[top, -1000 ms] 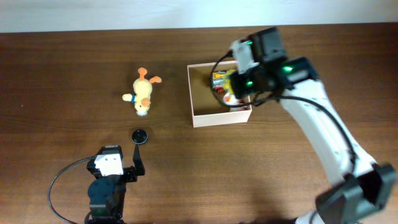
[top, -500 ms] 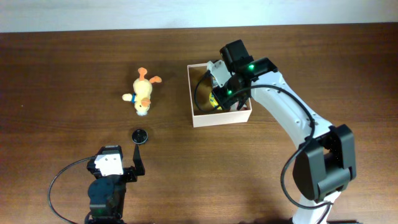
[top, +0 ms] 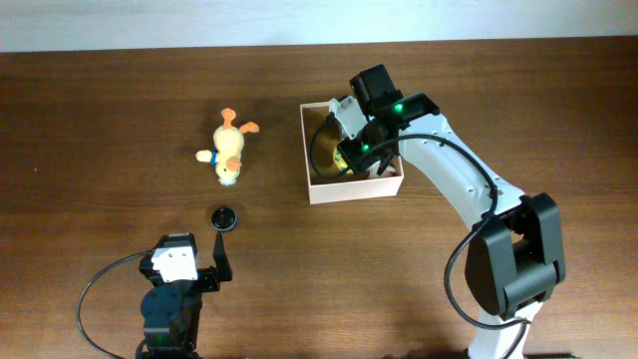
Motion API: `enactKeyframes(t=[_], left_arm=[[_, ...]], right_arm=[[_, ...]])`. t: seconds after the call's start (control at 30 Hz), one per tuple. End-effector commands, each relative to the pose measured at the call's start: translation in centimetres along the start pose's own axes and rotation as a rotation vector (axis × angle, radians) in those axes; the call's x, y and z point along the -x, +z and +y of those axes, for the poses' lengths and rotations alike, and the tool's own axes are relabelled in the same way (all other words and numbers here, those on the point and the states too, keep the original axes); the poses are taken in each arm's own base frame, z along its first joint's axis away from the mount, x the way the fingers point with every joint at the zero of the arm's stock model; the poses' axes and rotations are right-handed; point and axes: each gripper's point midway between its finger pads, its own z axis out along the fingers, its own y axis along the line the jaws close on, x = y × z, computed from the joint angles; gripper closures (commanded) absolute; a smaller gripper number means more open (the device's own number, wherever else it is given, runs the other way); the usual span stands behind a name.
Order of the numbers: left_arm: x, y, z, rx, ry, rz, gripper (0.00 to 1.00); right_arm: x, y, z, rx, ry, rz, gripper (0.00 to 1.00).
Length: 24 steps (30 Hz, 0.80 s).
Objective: Pack container
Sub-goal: 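Carry the yellow ball into the pink box with the right gripper, then lower the ball beside the duck and open the right gripper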
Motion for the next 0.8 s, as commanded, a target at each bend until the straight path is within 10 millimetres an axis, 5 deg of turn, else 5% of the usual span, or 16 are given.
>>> enactKeyframes(t=[0.0,0.3,0.47,0.77], left_arm=[[-0.1,0.0,0.0,-0.005,0.018,0.001,0.01],[-0.1,0.0,0.0,-0.005,0.018,0.001,0.01],[-0.1,0.0,0.0,-0.005,0.018,0.001,0.01],[-0.1,0.0,0.0,-0.005,0.018,0.001,0.01]], right_arm=[[-0.7,0.3,0.3,0.015,-0.005,0.036,0.96],[-1.5,0.9,-0.7,-0.043,-0.004,0.063,0.95],[-1.6,1.2,-1.4,-0.073,-0.004,0.071,0.82],[-3.8,3.7,-1.6,-0.059,0.011,0.17,0.81]])
